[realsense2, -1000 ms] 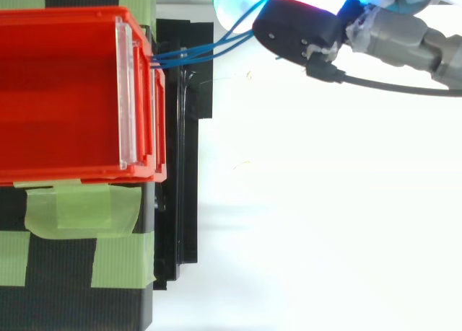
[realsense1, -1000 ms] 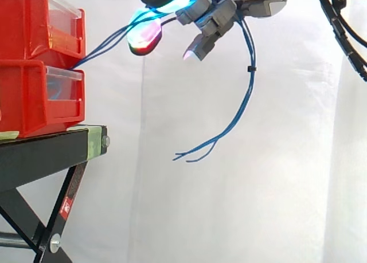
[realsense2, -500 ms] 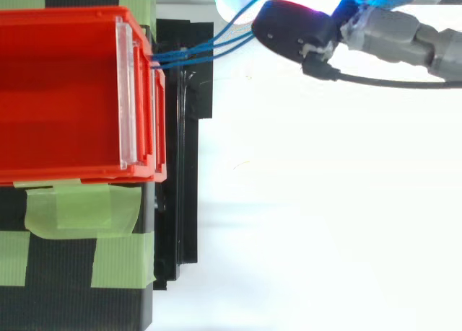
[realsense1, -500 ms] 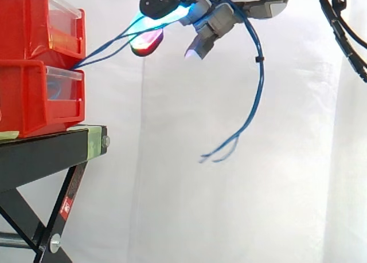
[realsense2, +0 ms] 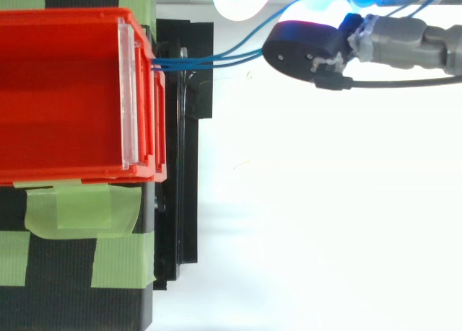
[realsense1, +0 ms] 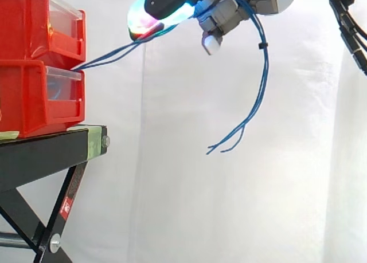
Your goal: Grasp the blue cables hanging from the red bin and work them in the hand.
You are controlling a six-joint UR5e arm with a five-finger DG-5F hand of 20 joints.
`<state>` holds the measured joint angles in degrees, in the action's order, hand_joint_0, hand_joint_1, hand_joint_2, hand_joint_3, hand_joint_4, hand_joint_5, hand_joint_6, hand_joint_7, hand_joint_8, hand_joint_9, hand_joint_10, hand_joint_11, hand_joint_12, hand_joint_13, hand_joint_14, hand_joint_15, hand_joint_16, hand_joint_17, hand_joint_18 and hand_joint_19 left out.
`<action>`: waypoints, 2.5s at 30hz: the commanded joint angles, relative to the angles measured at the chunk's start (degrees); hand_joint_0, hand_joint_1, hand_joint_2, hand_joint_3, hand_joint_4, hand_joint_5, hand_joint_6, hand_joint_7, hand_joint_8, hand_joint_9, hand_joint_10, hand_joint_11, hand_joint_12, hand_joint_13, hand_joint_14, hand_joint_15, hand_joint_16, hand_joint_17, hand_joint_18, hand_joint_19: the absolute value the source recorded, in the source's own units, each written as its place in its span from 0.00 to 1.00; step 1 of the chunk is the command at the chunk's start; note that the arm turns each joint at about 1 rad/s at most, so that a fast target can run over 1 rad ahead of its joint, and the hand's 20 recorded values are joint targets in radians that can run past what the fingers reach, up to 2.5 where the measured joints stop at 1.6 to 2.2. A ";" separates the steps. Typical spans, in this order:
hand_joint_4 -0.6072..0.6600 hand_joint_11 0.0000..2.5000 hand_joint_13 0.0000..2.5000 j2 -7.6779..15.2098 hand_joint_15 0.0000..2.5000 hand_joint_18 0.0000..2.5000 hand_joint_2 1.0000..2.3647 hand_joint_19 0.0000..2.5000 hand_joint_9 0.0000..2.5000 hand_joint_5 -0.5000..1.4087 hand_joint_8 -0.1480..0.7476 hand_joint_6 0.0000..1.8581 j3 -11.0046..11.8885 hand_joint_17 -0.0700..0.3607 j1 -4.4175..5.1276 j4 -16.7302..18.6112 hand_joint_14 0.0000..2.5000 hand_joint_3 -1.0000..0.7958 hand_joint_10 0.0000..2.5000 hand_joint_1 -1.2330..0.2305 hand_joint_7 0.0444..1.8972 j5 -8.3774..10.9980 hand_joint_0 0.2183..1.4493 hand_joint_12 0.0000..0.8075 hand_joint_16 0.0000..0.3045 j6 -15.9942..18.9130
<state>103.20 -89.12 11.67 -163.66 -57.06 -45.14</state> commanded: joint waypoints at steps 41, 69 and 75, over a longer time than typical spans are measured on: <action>0.69 1.00 0.31 -0.99 0.71 0.48 0.00 0.43 0.13 0.45 0.66 0.00 -4.66 0.41 0.11 1.24 1.00 0.04 1.00 0.39 0.68 -0.60 0.47 0.64 0.16 -2.85; 0.70 1.00 0.35 -0.99 0.70 0.52 0.00 0.38 0.18 0.48 0.66 0.00 -4.57 0.42 0.20 4.58 1.00 0.00 1.00 0.39 0.70 0.55 0.45 0.66 0.16 -5.31; 0.70 1.00 0.36 -0.99 0.71 0.52 0.00 0.36 0.19 0.49 0.66 0.00 -4.57 0.42 0.11 6.52 1.00 0.00 1.00 0.39 0.70 4.59 0.44 0.66 0.16 -6.10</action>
<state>102.21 -93.69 11.83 -157.74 -53.97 -50.73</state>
